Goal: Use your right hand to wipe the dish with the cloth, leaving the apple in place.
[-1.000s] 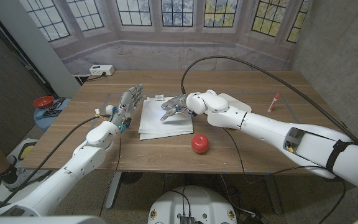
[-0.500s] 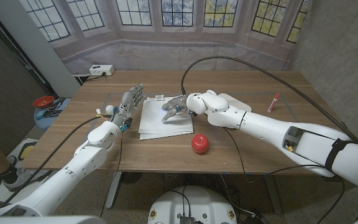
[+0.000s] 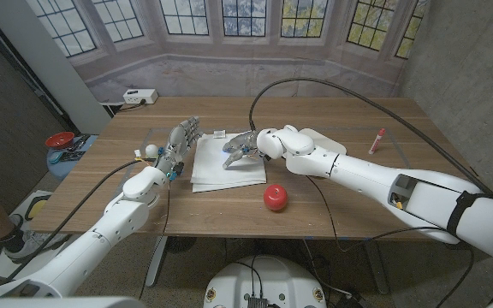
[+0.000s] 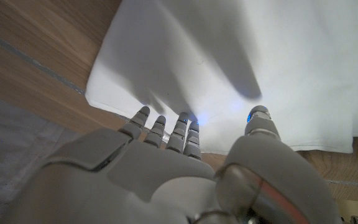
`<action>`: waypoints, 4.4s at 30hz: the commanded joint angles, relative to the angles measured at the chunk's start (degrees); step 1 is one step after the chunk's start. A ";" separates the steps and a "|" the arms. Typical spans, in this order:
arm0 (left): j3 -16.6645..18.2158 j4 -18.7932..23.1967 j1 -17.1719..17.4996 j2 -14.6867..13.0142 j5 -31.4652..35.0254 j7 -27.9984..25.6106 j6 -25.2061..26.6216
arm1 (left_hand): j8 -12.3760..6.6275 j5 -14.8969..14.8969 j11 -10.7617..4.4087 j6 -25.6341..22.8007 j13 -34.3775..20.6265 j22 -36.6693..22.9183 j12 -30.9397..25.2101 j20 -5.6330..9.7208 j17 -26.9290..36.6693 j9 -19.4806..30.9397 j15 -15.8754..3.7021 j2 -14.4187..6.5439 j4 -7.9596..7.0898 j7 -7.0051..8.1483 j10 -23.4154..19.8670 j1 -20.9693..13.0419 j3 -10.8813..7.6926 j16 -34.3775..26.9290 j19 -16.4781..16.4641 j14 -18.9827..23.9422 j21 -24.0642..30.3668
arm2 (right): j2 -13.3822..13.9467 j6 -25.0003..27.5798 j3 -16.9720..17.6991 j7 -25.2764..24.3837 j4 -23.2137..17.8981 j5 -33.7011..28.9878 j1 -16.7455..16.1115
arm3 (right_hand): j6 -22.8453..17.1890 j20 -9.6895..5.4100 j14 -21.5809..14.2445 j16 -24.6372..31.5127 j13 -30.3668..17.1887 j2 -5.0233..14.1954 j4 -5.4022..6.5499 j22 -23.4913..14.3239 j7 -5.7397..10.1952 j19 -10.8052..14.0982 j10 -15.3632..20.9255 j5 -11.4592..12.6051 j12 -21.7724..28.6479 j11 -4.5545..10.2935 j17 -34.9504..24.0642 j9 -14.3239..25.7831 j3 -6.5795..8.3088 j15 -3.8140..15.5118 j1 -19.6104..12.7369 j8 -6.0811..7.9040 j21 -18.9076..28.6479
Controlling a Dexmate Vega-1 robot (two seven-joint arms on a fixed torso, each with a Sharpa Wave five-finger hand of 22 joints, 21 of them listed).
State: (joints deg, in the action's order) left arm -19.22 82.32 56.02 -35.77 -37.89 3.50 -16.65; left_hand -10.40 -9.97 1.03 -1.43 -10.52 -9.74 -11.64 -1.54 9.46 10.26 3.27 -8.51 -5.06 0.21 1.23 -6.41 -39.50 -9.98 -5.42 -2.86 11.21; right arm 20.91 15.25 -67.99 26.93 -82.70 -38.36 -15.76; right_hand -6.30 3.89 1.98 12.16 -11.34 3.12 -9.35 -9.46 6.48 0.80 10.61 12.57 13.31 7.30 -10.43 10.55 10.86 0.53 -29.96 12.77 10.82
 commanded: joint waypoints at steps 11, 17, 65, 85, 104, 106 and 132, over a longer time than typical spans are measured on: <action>-0.21 -1.42 -0.37 0.72 -0.17 0.40 -0.53 | -0.31 0.09 -0.14 -0.76 -0.23 -0.22 0.04 -0.11 0.26 0.14 0.15 -0.03 -0.19 0.00 0.26 0.02 -0.32 -0.16 -0.54 0.55 0.01 | 1.18 -2.88 0.47 -4.55 0.60 -1.33 -1.92 | -4.90 0.04 -3.42 0.89 -0.65 -0.62 -0.28 -0.20 0.48 1.73 4.53 0.43 1.10 0.07 -0.10 0.18 0.90 1.01 -2.75 1.38 0.46; -0.40 -1.63 -0.54 0.75 0.08 0.47 -0.56 | -0.29 0.09 -0.14 -0.75 -0.23 -0.22 0.04 -0.15 0.26 0.14 0.09 -0.01 -0.19 0.10 0.27 0.03 -0.33 -0.16 -0.58 0.56 0.02 | 1.29 -3.63 0.53 -6.39 0.74 -2.25 -2.48 | -6.47 0.02 -5.01 1.18 -0.82 -0.88 -0.40 -0.19 0.63 2.68 6.15 0.59 1.42 -0.01 -0.09 0.20 1.26 1.76 -3.86 1.64 0.59; -0.60 -0.24 0.58 0.59 0.67 -0.49 -0.69 | -0.28 0.09 -0.21 -0.88 -0.24 -0.22 0.03 -0.17 0.22 0.17 0.12 0.03 -0.06 0.32 0.25 -0.04 -0.50 -0.11 -0.59 0.55 -0.02 | 3.19 -10.19 1.56 -28.45 4.59 -11.88 -8.74 | -20.35 -1.92 -18.66 2.11 -2.84 -5.04 -0.42 -0.09 2.89 10.75 18.55 2.56 5.33 1.94 -0.04 0.39 3.87 7.33 -13.81 2.72 0.62; -0.62 -0.92 0.52 0.88 0.35 -0.53 -0.52 | -0.27 0.09 -0.12 -0.88 -0.24 -0.22 0.02 -0.18 0.20 0.17 0.11 0.02 0.05 0.32 0.23 -0.11 -0.57 -0.09 -0.61 0.54 -0.02 | 1.48 -13.30 1.20 -37.35 10.00 -13.16 -8.61 | -32.22 -3.19 -26.08 1.68 -2.83 -5.87 0.33 -0.06 5.78 14.24 28.71 3.94 7.86 4.71 -0.33 0.32 5.92 10.44 -16.78 4.57 0.22; -0.85 -2.09 -0.05 1.25 -0.03 0.14 -0.31 | -0.27 0.11 -0.16 -0.91 -0.24 -0.22 0.01 -0.19 0.20 0.18 0.19 0.03 0.13 0.29 0.21 -0.16 -0.63 -0.10 -0.61 0.57 -0.03 | -0.45 -15.16 -0.19 -43.23 16.78 -11.63 -7.51 | -37.67 -4.25 -30.87 1.06 -2.90 -5.78 0.34 -0.04 5.97 16.32 35.01 4.66 8.79 4.75 -0.70 0.30 8.34 11.77 -18.94 4.36 0.04; -0.86 -2.15 -0.08 1.29 -0.02 0.18 -0.36 | -0.25 0.11 -0.19 -0.86 -0.24 -0.22 0.01 -0.19 0.21 0.18 0.15 0.03 0.13 0.26 0.21 -0.16 -0.64 -0.10 -0.61 0.57 -0.03 | -0.52 -15.20 -0.29 -43.84 17.09 -11.51 -7.48 | -38.10 -4.37 -31.39 1.12 -2.94 -5.75 0.39 -0.04 5.97 16.47 35.26 4.70 8.80 4.82 -0.78 0.29 8.53 11.70 -19.02 4.35 0.03; -0.67 -1.03 1.09 1.03 0.09 -0.62 -0.49 | -0.24 0.12 -0.02 -0.86 -0.24 -0.22 -0.01 -0.22 0.15 0.18 0.11 0.05 0.47 0.43 0.16 -0.40 -0.75 -0.07 -0.59 0.55 -0.04 | -1.91 -16.58 -2.03 -52.06 22.53 -10.08 -7.44 | -44.15 -6.20 -37.09 2.76 -4.20 -5.18 -0.08 -0.01 5.75 18.97 41.58 4.44 10.68 4.72 -2.58 0.30 9.98 12.31 -23.98 4.45 0.04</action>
State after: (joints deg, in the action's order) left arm -20.03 80.68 56.59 -34.56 -37.95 3.35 -16.98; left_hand -10.40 -9.97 1.03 -1.84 -10.52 -9.74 -11.64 -1.74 9.46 10.25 3.38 -8.51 -4.64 0.62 1.23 -6.41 -39.93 -9.98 -5.63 -2.76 11.21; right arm 19.28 -1.18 -69.46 -22.01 -61.60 -49.03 -22.97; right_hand -49.46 -2.16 -34.27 14.43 -15.04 -2.09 -9.31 -9.34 12.19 19.12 51.01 17.01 23.41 11.99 -12.64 10.59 20.81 3.20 -53.09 16.81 10.81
